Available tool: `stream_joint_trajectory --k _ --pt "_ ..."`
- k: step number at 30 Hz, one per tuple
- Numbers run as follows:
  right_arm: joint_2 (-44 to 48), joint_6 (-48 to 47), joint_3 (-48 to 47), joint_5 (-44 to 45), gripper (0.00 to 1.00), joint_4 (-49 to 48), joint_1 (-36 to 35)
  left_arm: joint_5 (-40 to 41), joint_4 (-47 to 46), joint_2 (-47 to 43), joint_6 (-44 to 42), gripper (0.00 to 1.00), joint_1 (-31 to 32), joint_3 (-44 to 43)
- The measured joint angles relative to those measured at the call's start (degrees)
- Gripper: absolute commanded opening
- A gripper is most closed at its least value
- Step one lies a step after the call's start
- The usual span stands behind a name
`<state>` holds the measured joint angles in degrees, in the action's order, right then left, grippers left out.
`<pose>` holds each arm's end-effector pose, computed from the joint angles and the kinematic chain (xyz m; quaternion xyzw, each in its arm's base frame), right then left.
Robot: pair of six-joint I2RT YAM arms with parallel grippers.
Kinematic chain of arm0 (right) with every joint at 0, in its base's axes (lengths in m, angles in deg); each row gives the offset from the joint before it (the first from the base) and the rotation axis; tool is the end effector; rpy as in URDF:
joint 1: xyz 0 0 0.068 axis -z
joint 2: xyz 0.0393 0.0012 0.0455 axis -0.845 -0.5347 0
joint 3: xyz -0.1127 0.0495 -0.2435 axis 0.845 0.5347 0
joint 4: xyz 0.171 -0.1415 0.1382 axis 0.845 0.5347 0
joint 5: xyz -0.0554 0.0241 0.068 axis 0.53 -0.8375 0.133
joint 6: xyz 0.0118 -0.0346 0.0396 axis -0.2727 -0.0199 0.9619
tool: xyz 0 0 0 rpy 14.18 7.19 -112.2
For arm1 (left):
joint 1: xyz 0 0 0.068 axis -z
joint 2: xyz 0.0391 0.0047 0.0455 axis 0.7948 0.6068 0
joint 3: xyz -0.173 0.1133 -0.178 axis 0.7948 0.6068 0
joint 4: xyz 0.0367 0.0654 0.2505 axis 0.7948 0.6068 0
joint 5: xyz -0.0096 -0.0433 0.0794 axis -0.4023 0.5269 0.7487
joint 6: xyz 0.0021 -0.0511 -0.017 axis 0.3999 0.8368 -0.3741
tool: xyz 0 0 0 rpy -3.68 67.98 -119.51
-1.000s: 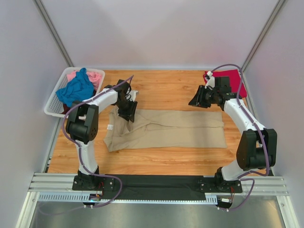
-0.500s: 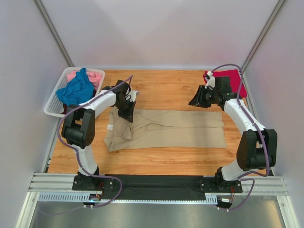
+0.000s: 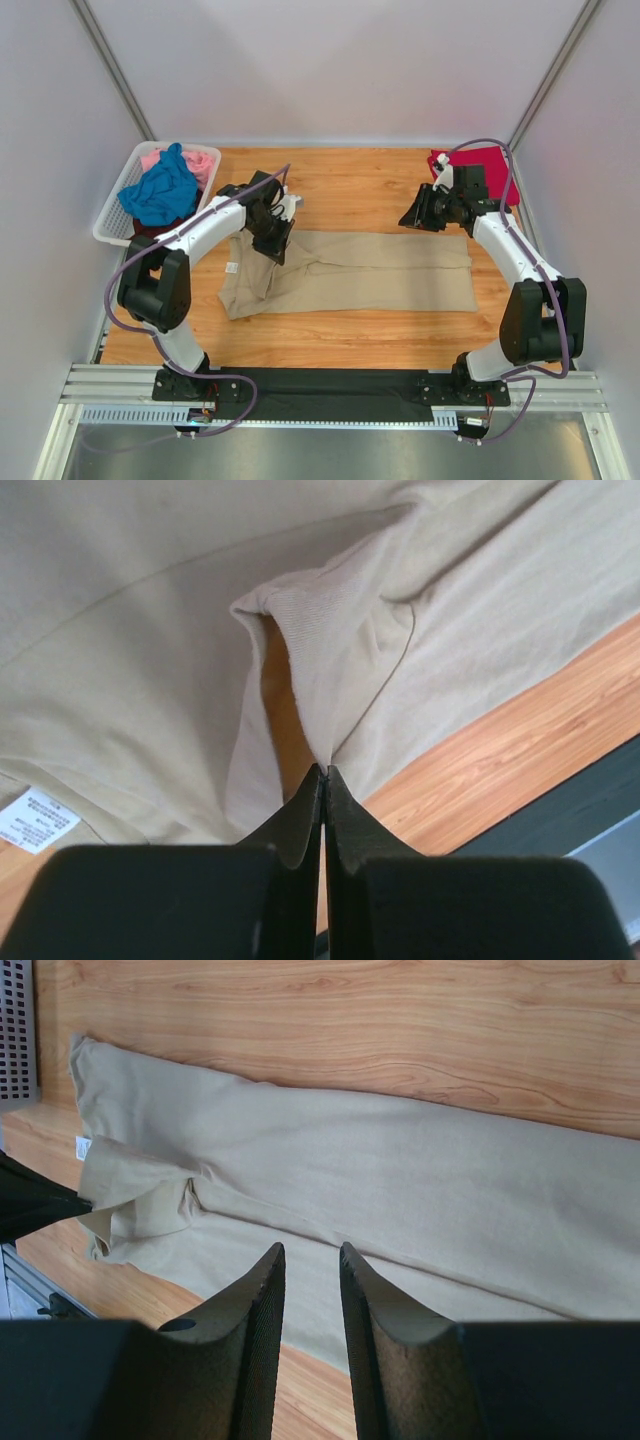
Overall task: Fold and stack the t-shirts
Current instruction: Fold the tshirt
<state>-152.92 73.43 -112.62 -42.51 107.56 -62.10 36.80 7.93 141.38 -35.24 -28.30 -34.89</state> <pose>0.3155 0.0415 0.2648 0.0170 0.9150 0.2894 0.2807 0.3065 -0.1511 0.2287 0.2094 0.9531 -0.1915 0.1053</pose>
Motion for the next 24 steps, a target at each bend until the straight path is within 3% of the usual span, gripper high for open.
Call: stream_joint_trajectory --k 17,24 --pt "0.00 0.02 0.22 1.20 0.29 0.42 0.00 4.70 8.59 -2.32 -0.44 0.00 2.54 -4.79" --pt "-0.39 0.13 0.31 2.60 0.28 1.09 0.00 4.24 8.39 -3.82 -0.59 0.00 4.96 -1.40"
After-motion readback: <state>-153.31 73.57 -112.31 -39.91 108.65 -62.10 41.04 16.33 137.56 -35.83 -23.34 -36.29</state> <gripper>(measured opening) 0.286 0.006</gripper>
